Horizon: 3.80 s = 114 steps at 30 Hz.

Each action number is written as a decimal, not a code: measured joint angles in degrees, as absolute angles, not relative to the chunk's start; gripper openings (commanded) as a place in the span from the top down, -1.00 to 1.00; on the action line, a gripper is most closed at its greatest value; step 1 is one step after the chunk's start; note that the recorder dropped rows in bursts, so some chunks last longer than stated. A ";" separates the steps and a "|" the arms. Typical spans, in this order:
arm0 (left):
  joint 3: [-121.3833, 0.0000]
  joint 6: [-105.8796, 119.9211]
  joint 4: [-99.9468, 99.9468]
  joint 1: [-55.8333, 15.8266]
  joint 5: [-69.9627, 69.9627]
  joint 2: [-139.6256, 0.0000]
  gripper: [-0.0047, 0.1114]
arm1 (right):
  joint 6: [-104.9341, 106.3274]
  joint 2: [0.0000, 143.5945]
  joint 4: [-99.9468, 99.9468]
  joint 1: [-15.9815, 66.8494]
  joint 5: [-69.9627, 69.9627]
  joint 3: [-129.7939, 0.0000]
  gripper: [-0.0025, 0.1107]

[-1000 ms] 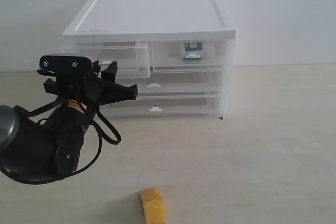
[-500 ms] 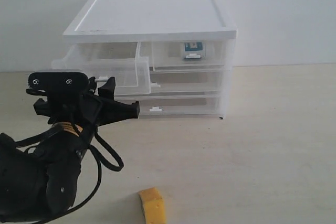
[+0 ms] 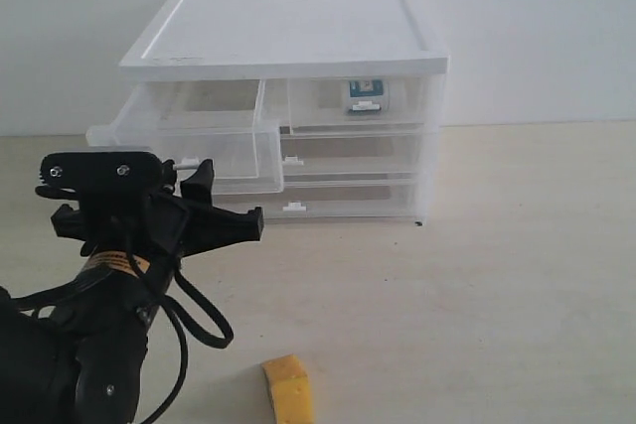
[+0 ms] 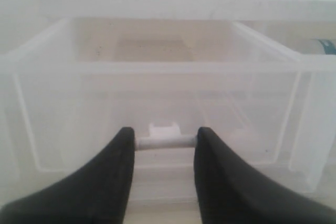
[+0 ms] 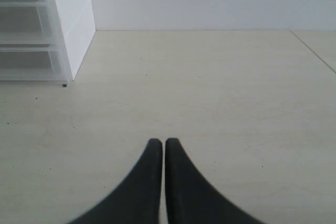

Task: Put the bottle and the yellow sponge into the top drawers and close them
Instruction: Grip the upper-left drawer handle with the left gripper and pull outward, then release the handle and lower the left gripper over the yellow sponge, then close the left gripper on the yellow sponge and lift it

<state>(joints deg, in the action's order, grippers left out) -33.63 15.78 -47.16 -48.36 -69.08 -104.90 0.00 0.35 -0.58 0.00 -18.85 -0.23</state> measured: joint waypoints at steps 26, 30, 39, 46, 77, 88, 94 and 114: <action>-31.93 18.33 -47.66 -48.40 -57.59 -100.10 -0.39 | 0.00 0.35 -0.58 0.00 -18.85 -0.23 0.96; -31.03 23.22 -50.62 -48.40 -50.66 -95.81 -0.39 | 0.00 0.35 -0.58 0.00 -18.85 -0.23 0.96; -30.88 39.21 -55.79 -48.40 -27.99 -84.23 -0.39 | 0.00 0.35 -0.58 0.00 -18.85 -0.23 0.96; -36.64 47.81 -56.30 -48.40 0.77 -80.28 -0.39 | 0.00 0.35 -0.58 0.00 -18.85 -0.23 0.96; -49.96 -41.64 17.32 -52.67 23.26 -99.73 -0.58 | 0.00 0.35 -0.44 0.00 -18.85 -0.23 0.96; -55.19 -57.75 27.28 -52.67 24.31 -105.26 -0.58 | 0.00 0.35 -0.44 0.00 -18.85 -0.23 0.96; -57.81 -58.77 27.41 -52.67 27.80 -108.29 -0.58 | 0.00 0.35 -0.44 0.00 -18.85 -0.23 0.96; -58.26 -58.86 26.89 -52.67 30.03 -108.42 -0.33 | 0.00 0.35 -0.44 0.00 -18.85 -0.23 0.96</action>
<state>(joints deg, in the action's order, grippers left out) -58.26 -58.86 26.89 -52.67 30.03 -108.42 0.00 0.35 -0.44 0.00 -18.85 -0.23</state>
